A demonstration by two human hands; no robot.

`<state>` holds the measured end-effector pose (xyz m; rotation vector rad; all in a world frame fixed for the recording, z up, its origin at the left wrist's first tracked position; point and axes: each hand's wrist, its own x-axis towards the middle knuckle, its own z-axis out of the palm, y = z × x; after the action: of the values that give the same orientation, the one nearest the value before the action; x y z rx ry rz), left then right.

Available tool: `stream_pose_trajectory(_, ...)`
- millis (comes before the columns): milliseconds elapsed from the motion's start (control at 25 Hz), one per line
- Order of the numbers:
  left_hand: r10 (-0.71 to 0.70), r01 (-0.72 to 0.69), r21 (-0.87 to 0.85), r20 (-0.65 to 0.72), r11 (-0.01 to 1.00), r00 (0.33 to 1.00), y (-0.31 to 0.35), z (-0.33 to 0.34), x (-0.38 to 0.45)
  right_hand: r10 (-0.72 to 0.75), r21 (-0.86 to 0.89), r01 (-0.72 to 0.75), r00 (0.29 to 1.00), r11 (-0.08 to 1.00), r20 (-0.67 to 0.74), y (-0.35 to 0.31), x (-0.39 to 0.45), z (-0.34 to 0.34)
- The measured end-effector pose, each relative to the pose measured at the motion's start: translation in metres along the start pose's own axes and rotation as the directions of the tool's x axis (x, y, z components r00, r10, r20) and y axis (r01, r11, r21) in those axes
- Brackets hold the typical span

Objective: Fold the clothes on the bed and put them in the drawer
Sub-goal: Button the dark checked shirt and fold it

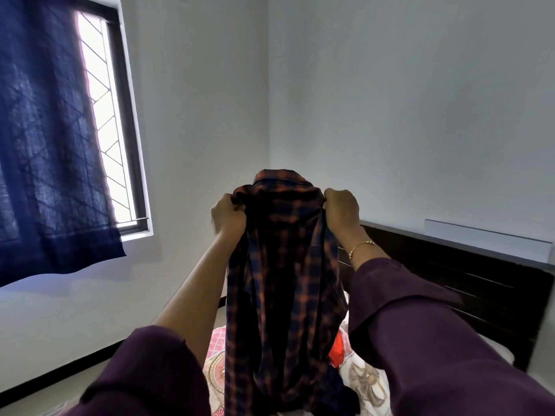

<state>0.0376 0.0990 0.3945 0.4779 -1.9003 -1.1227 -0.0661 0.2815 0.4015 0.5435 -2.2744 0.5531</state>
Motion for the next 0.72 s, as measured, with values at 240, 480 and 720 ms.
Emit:
stream_pose_trajectory(240, 0.207, -0.207, 0.018, -0.156, 0.978, 0.966, 0.011, -0.014, -0.018, 0.029, 0.239, 0.025, 0.975, 0.971, -0.218, -0.014, -0.005, -0.013)
stream_pose_trajectory(480, 0.302, -0.302, 0.032, -0.194, 0.953, 0.933, 0.032, -0.034, -0.037, 0.103, 0.476, -0.011, 0.980, 0.879, -0.168, -0.020, -0.024, -0.062)
stream_pose_trajectory(720, 0.299, -0.299, 0.029, -0.182, 0.954, 0.937, 0.040, -0.046, -0.071, 0.066, 0.307, 0.015, 0.965, 0.952, -0.255, -0.013, -0.060, -0.089)
